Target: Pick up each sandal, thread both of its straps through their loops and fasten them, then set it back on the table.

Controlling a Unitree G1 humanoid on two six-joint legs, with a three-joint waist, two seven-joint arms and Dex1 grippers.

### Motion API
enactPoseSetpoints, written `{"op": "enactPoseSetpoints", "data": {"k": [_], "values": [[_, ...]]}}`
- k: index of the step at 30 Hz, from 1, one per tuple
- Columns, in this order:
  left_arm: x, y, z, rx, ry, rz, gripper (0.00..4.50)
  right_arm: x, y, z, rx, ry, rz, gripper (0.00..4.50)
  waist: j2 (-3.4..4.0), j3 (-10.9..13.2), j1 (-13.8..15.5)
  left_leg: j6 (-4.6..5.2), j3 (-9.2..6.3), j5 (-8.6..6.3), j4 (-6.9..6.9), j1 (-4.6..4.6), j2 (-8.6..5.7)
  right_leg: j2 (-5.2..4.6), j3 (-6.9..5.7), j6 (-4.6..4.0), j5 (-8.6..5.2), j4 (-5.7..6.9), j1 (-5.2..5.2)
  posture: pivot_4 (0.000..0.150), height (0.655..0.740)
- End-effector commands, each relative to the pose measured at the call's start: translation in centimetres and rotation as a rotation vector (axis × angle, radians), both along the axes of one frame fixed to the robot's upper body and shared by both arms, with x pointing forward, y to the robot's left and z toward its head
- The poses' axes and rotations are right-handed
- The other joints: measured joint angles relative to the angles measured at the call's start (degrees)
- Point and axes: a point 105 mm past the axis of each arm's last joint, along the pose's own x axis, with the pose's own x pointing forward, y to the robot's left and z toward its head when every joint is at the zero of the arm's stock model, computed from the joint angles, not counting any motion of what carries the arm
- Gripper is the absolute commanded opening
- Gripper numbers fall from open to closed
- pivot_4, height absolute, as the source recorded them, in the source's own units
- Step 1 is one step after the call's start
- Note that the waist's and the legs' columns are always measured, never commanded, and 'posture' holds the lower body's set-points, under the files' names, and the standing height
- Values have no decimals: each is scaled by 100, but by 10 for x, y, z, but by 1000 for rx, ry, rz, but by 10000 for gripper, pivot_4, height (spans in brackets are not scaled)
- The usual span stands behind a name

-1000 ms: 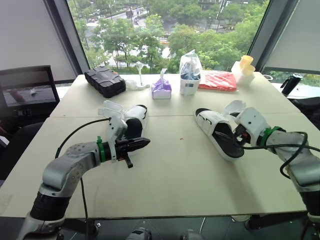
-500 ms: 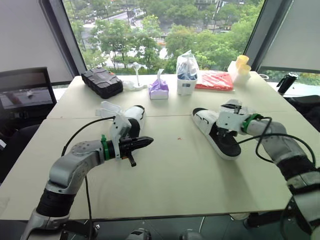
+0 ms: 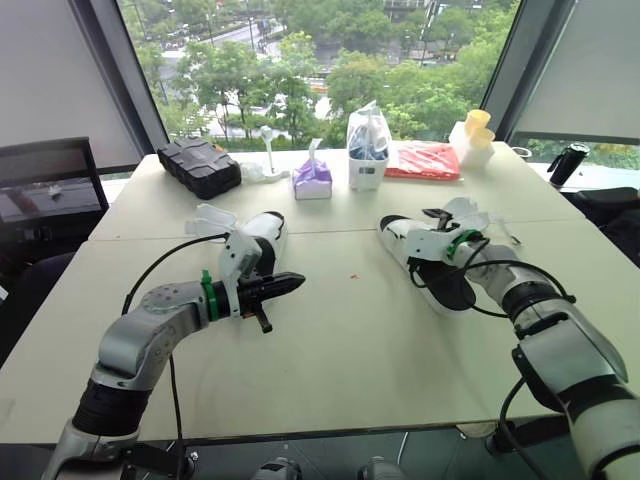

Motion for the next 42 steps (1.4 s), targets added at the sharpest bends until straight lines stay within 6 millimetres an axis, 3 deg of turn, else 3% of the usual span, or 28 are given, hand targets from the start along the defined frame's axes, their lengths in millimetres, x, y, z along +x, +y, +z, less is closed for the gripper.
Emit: {"op": "enactPoseSetpoints", "data": {"k": [1,4,5,10,15,20,24,30,37,42], "values": [[-3,1,10,-7,-50,1,0,6,5,20,-5,-66,8,17900,0,0,1,0,0,0,0,0,0,0,0,0,0,0,0,1500,7400],[-3,1,10,-9,-48,2,0,6,8,21,-14,-68,18,1782,1,0,-9,0,1,0,0,0,-1,1,2,0,0,0,0,1500,7400],[-3,1,10,-9,-47,3,0,6,9,21,-18,-70,23,507,1,0,-11,0,0,0,0,1,0,2,2,0,0,1,0,1500,7400],[-3,1,8,-9,-43,2,0,7,15,26,-28,-91,57,507,1,1,-13,0,0,0,-6,3,0,2,3,0,0,1,-1,1500,7400],[1,0,9,-15,-39,2,0,0,40,43,-100,-154,251,507,3,2,-28,-1,1,1,-9,4,0,3,4,0,0,2,-3,1500,7400],[9,2,11,-10,-47,-1,0,-39,69,49,-200,-192,620,507,16,17,-12,-3,1,2,-10,4,-1,3,3,1,0,3,-5,1500,7400],[10,1,14,-15,-48,-13,0,-82,86,46,-224,-192,893,507,9,21,9,-4,-1,1,-10,4,0,3,2,2,0,2,-3,1500,7400],[9,-5,13,-6,-35,-62,0,-134,108,28,-217,-141,1172,507,7,23,-17,-2,0,1,-5,5,1,5,4,2,0,4,-1,1500,7400],[7,-9,13,8,-33,-92,0,-139,119,17,-201,-101,1214,507,7,23,-8,16,0,-9,-4,13,4,7,5,1,0,5,5,1500,7400],[-8,-11,-2,84,-8,-160,0,-143,127,6,-180,-62,1236,507,7,23,-6,13,-1,-7,-7,13,4,7,5,1,0,5,4,1500,7400]]}}
